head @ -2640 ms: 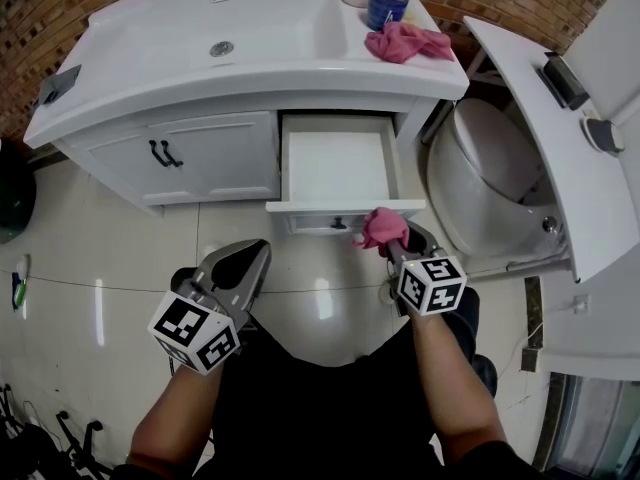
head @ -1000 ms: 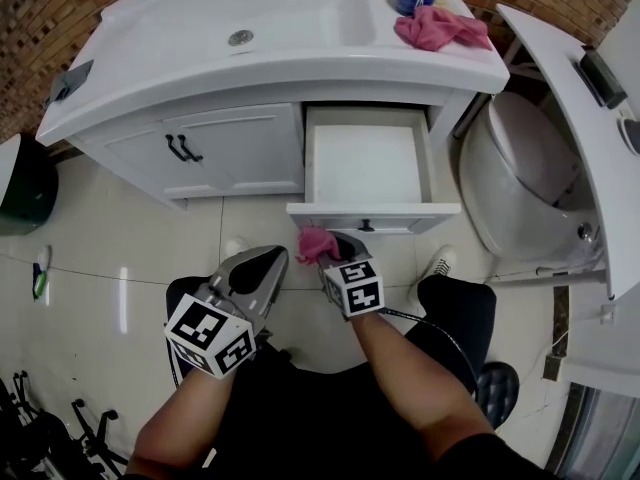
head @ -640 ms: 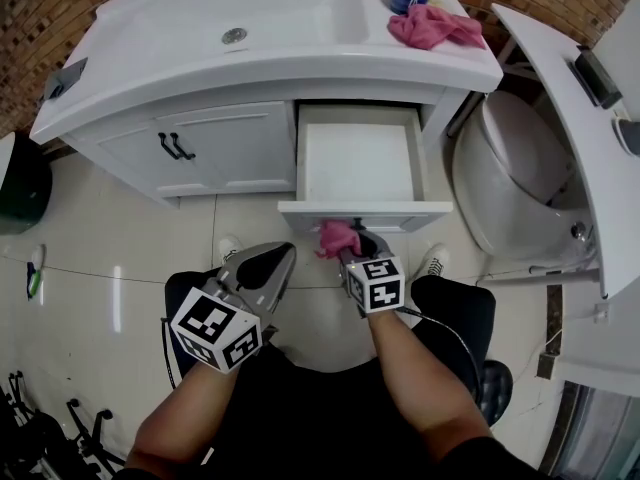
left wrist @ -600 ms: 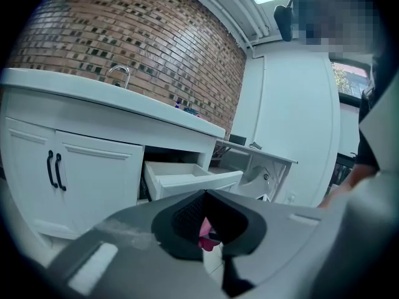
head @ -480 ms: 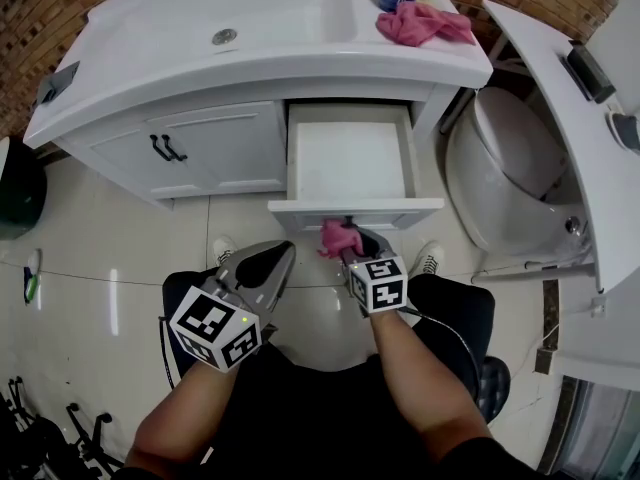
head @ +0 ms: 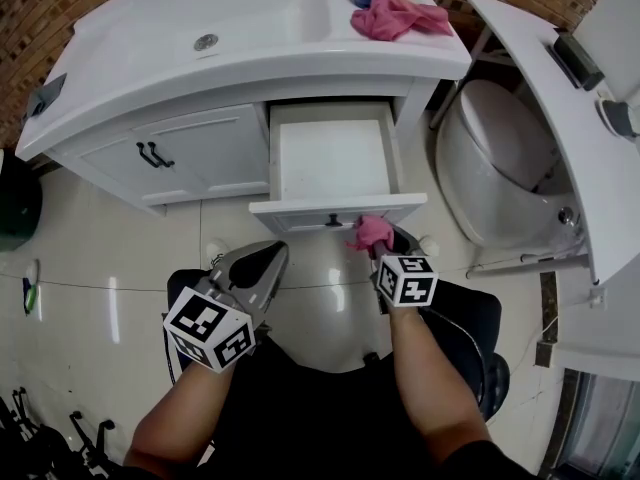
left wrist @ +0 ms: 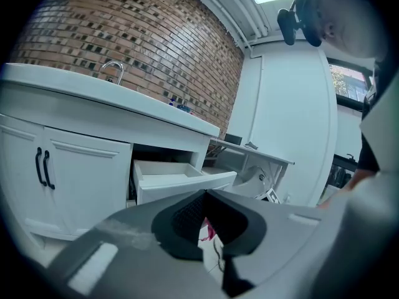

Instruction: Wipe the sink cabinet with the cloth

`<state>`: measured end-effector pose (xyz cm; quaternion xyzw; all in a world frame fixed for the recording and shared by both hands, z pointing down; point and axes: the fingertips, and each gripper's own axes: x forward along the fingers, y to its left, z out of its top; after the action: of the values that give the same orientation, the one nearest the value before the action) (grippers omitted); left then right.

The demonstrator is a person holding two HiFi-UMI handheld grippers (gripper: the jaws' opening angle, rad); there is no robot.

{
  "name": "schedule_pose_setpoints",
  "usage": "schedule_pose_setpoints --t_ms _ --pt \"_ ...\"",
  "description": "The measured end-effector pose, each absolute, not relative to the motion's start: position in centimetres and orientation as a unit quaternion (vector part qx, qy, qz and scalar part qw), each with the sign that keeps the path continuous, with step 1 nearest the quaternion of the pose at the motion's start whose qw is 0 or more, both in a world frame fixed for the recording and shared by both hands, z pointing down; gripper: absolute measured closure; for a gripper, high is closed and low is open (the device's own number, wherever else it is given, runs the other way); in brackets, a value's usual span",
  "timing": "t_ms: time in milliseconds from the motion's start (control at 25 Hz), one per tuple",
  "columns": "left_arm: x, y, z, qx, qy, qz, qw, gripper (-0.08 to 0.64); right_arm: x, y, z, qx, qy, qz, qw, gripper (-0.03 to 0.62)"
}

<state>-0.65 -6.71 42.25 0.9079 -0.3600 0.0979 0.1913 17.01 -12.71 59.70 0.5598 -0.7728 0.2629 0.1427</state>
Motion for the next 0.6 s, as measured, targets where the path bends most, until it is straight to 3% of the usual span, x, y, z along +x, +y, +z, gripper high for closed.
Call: schedule_pose_setpoints --t_ms 600 --pt "1.0 -6.6 42.3 0.912 -0.351 0.101 0.188 0.554 25.6 -11.4 58.7 0.630 -0.719 0.267 0.121 0.512"
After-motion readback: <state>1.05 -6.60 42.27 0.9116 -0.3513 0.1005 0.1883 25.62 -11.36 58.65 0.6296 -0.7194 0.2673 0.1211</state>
